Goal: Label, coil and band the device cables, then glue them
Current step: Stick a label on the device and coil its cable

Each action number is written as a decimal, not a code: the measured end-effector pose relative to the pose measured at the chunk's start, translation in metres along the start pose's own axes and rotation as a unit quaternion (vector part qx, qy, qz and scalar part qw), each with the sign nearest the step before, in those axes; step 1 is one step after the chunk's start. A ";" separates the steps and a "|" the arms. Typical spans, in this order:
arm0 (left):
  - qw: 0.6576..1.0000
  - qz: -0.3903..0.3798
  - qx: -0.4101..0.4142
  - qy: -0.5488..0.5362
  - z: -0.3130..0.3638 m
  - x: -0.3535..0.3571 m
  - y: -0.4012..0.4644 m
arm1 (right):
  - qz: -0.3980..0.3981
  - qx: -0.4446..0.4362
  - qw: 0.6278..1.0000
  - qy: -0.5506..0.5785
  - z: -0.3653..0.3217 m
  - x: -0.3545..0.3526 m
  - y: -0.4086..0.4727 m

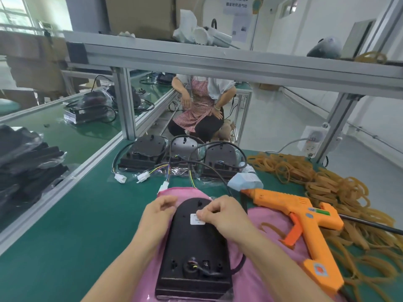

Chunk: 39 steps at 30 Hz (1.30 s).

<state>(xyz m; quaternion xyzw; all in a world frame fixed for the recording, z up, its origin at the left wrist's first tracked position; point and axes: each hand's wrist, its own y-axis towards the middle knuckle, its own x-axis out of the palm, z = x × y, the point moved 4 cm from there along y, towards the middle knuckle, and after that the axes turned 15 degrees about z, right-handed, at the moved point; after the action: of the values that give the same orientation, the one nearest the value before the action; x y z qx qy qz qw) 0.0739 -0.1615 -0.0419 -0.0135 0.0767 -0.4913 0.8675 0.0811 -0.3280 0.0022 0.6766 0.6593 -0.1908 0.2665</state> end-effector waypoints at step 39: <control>0.994 -0.089 -0.056 -0.004 0.016 0.054 -0.050 | 0.033 0.047 0.987 0.152 0.032 -0.070 -0.050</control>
<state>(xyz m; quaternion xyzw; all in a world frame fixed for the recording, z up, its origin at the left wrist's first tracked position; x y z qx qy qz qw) 0.0611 -0.2344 -0.0273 -0.0703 0.0992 -0.5612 0.8187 0.0300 -0.4036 0.0146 0.7313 0.6595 -0.1077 0.1369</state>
